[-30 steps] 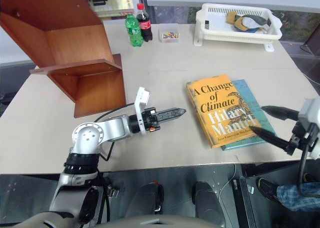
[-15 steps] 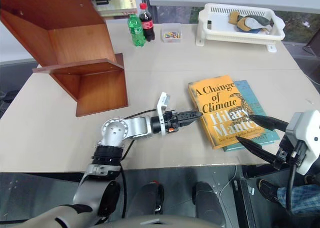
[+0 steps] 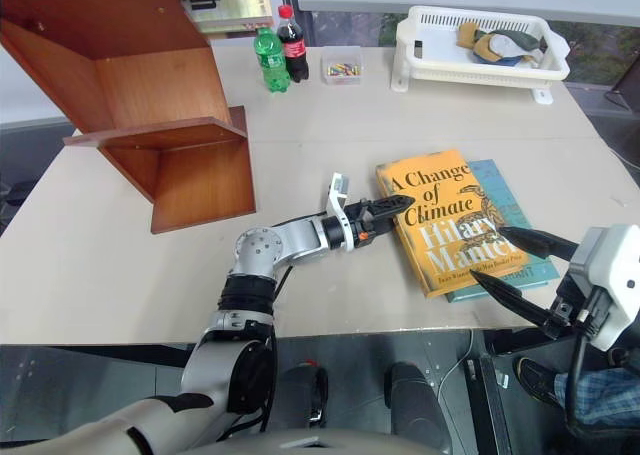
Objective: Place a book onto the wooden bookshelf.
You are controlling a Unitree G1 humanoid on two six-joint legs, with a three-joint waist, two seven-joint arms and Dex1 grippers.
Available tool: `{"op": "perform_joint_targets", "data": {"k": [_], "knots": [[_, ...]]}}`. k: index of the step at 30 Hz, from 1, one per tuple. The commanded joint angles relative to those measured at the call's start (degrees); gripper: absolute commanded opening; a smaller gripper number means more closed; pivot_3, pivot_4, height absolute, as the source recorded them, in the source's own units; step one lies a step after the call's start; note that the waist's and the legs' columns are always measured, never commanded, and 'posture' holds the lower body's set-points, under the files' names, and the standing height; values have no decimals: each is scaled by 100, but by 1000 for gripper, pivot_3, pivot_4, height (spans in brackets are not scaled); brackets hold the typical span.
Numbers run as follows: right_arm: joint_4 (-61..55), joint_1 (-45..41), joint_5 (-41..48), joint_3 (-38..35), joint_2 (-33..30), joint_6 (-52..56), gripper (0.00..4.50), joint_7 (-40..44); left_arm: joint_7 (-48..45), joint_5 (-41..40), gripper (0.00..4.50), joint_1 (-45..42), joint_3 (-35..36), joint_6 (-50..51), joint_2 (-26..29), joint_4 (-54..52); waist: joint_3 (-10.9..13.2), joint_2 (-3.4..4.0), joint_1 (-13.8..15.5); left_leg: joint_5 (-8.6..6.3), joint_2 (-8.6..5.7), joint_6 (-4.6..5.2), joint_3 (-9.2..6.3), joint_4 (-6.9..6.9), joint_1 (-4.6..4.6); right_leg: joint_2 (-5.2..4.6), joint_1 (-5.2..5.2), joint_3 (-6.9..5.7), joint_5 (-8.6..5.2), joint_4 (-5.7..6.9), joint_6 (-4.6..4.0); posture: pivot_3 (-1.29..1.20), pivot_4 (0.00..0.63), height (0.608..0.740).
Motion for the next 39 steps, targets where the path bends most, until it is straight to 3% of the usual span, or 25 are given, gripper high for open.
{"op": "perform_joint_targets", "data": {"k": [1,10,39], "knots": [[-121,139,-81,-107,75,-183,3172,0,-33,83,4500,-143,64,-11,-90,43,0,0,0,0,0,0,0,0,0,0,0,0,0,-1,0,0,150,740],[-101,616,-257,-227,255,-477,3172,152,-171,261,4500,-209,106,50,-134,82,0,0,-7,0,0,0,-1,-2,0,0,0,-1,-4,-3,6,0,150,740],[-199,450,-267,161,153,-571,3172,52,-317,480,4500,-342,318,159,-225,232,1,-1,-3,0,0,0,-2,-3,-2,-2,0,-3,-5,-7,7,0,150,740]]}}
